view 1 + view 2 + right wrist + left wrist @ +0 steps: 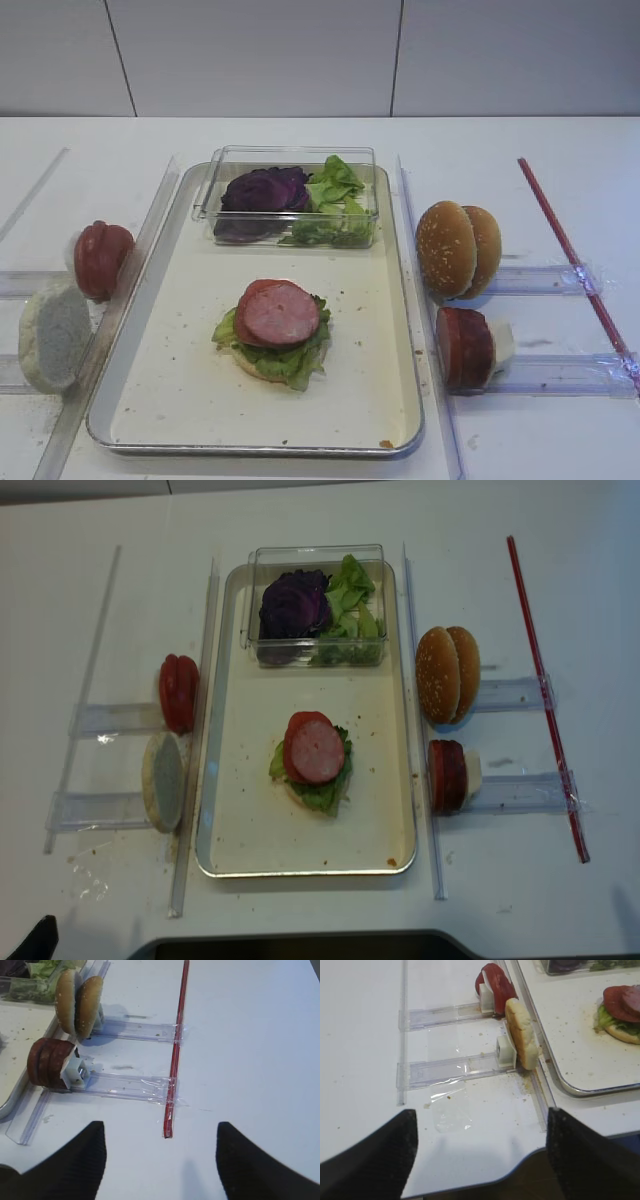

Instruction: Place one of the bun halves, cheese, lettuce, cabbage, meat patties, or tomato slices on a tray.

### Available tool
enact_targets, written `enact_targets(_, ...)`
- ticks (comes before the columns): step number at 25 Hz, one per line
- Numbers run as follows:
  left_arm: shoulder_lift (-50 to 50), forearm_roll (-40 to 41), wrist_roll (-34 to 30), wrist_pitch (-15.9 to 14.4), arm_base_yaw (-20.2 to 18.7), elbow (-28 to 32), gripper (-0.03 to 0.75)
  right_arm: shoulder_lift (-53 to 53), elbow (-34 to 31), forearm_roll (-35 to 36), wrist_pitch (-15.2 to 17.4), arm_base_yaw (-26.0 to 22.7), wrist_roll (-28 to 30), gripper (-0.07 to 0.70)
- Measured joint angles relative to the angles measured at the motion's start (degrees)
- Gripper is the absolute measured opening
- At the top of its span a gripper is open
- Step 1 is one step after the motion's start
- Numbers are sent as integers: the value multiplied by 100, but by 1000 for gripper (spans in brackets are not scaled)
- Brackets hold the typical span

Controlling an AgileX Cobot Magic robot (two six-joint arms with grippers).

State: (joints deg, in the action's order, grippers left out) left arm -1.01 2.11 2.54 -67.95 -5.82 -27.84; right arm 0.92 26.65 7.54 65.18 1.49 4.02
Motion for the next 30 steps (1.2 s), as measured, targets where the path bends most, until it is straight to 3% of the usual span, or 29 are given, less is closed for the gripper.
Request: enact_targets(30, 0, -253, 9, 0, 0, 0, 492, 0, 0, 0, 0, 0, 0, 504)
